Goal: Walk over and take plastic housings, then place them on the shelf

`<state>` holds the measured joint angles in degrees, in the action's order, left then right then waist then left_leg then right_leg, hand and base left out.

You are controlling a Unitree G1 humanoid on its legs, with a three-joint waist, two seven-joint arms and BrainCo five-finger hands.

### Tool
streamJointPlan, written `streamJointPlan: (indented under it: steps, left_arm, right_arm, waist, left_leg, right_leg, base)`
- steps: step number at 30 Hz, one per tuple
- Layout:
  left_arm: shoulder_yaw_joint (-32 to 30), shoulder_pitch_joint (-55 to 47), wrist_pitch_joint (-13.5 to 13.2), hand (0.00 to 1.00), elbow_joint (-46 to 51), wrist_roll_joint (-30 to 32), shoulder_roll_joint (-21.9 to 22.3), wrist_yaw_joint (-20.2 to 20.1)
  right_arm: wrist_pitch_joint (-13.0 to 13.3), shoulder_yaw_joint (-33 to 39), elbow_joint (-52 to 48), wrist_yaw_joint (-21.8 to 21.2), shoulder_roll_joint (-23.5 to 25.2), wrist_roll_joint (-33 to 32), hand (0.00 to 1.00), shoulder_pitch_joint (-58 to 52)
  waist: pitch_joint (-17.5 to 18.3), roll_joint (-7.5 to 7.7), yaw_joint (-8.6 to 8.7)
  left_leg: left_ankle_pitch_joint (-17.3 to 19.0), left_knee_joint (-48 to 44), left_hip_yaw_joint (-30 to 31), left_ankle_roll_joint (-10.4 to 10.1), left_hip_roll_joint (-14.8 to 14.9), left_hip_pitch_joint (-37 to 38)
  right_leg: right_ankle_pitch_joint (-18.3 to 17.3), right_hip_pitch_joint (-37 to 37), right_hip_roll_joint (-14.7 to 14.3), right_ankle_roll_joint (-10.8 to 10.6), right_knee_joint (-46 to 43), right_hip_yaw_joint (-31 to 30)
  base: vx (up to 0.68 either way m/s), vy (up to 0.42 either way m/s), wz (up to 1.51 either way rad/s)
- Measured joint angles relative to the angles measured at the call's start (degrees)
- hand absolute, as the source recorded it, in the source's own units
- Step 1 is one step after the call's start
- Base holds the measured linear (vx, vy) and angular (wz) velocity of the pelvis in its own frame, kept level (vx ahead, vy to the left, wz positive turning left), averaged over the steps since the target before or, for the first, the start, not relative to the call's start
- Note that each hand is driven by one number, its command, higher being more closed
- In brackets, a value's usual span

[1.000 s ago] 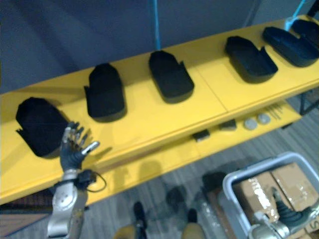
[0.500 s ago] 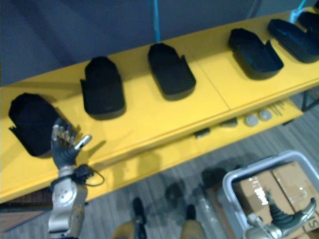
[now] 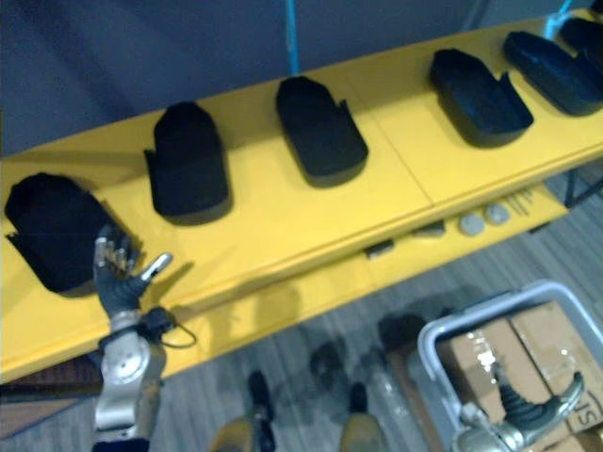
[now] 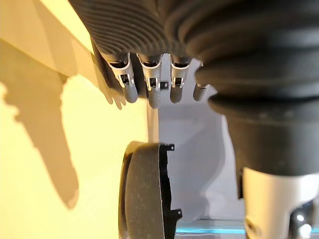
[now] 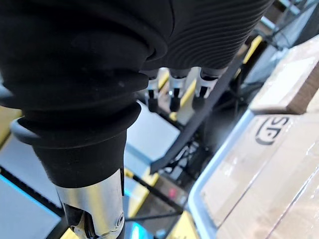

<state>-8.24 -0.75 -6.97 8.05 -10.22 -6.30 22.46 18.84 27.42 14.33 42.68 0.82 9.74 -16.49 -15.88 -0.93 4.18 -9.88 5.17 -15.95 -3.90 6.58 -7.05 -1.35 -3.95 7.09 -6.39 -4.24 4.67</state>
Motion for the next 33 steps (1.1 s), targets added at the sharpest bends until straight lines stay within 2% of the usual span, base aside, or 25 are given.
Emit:
streamJointPlan:
  steps: [6,12,33]
  left_arm:
    - [-0.1,2.0,-0.4,0.00,-3.5,0.0,-0.2,1.3]
    - [0.4,3.8,-0.4,0.00,-4.7,0.0,-2.5,2.1]
    - [-0.8,4.2,-0.4,0.00,-6.5,-0.7,-4.3,6.2]
  right_arm:
    - [0.2,-0.2,0.2,0.0,-0.1,0.0,0.00,0.3]
    - [0.7,-0.7,0.9,0.0,-0.4,0.0,0.00,0.5]
    - [1.1,-0.6,5.0,0.0,-1.0,0.0,0.00,0.7]
  waist:
    - [-0.7,0.37,0.86]
    - [-1.0,0.87,0.99]
    - [-0.8,1.40,0.99]
  left_leg:
    - [0.2,0.0,-0.1,-0.1,0.0,0.0]
    - [0.4,0.0,-0.4,-0.1,0.0,0.0]
    - [0.6,0.0,-0.3,-0.3,0.0,0.3]
  right_leg:
    - [-0.1,-0.2,0.0,0.0,0.0,-0.2]
    - [-0.2,-0.3,0.0,0.1,0.0,-0.5]
    - [0.0,0.0,0.0,-0.1,0.0,-0.4]
  base:
    - [0.00,0.000,0.00]
    - [0.01,-0.001,-0.02]
    - [0.00,0.000,0.00]
